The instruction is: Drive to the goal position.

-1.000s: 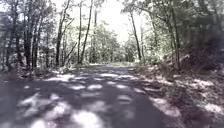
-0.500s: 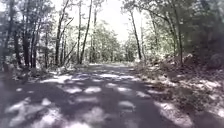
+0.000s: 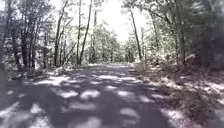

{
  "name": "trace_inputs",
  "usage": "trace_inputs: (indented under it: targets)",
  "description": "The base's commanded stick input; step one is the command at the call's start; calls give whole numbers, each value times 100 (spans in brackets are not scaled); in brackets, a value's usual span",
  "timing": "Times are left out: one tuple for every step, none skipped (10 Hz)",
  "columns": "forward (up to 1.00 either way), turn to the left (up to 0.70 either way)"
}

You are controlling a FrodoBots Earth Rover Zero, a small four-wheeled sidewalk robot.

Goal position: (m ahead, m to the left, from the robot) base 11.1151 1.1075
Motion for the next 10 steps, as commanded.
trace_inputs:
  targets:
    - [45, -27]
    - [45, -27]
    - [45, -27]
    - [45, -27]
    - [45, -27]
    - [45, -27]
    - [45, -27]
    - [45, -27]
    - [45, -27]
    - [45, -3]
